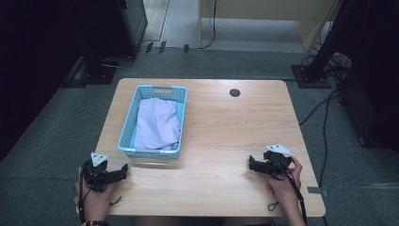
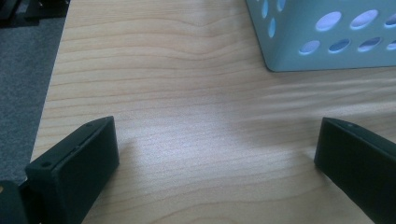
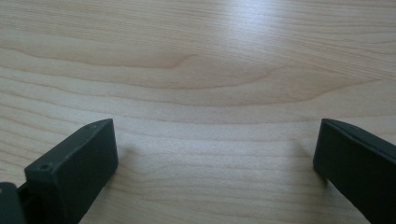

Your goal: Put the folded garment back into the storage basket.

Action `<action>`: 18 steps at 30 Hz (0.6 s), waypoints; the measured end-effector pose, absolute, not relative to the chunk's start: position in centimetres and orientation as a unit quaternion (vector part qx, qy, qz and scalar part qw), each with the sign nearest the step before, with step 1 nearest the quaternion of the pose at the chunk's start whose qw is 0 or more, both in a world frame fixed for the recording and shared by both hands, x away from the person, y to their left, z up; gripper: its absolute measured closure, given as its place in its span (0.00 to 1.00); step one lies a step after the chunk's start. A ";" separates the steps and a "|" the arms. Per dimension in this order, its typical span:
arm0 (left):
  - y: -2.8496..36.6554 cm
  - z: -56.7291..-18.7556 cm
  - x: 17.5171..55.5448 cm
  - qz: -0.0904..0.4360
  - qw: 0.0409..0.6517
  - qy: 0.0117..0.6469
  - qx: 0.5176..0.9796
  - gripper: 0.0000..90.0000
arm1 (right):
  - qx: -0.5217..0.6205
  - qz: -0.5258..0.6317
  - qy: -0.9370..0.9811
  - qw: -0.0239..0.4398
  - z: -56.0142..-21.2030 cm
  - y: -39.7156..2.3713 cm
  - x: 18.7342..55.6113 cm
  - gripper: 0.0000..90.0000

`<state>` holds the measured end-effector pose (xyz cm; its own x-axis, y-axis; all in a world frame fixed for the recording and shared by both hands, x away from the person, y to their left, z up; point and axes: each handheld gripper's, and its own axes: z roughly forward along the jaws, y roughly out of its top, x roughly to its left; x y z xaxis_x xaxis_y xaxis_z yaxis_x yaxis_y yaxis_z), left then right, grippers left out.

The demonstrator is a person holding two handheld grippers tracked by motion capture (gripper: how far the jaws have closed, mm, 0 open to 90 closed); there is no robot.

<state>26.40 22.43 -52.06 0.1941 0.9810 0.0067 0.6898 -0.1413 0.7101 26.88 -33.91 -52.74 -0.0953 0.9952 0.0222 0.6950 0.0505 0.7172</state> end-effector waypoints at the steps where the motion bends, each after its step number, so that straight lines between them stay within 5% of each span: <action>1: 22.4 -52.1 26.4 0.247 0.295 0.585 0.714 0.00 | 0.623 0.295 0.679 0.254 -52.7 -34.0 26.8 0.00; 18: 22.4 -52.1 26.4 0.247 0.295 0.585 0.714 0.00 | 0.631 0.293 0.671 0.257 -52.7 -35.7 26.4 0.00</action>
